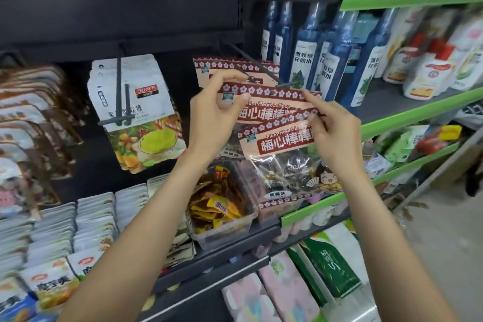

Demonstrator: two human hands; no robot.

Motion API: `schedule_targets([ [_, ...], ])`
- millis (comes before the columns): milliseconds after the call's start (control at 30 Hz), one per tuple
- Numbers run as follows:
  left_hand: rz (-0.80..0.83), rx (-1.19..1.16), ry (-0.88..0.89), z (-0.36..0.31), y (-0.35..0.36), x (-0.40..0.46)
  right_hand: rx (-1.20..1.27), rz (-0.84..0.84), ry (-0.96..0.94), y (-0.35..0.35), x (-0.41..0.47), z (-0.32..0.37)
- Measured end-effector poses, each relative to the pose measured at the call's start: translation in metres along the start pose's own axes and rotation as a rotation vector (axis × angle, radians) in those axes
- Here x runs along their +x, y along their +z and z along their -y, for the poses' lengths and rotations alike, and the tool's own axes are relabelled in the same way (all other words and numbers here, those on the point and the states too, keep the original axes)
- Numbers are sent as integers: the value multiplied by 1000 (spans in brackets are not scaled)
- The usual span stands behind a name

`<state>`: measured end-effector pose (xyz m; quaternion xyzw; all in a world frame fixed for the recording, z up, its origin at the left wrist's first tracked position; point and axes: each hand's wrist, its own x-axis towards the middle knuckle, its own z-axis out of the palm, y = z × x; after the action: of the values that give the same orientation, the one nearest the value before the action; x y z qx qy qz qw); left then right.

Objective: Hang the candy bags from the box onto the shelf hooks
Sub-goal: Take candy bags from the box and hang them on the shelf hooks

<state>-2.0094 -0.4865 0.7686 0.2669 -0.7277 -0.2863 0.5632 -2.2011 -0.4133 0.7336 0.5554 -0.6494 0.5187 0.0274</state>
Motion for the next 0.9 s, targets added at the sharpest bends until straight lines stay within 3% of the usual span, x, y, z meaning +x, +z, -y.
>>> schedule_targets([
  [233,-34,79,-58,38,-2,24,-101,0,-38,8,-9,-4],
  [367,-177,205,-73,72,1,46,-188,-86,-55,14,-17,-6],
  [500,-255,347,-41,98,1,73,-83,-115,-6,20,-23,3],
  [667,-261,614,30,103,5,73,262,-62,106,11,-24,16],
  [767,-197,454,29,80,-4,50,476,-43,132,4,-24,26],
  [900,72,-75,-125,28,-24,13,604,-79,175,5,-16,36],
])
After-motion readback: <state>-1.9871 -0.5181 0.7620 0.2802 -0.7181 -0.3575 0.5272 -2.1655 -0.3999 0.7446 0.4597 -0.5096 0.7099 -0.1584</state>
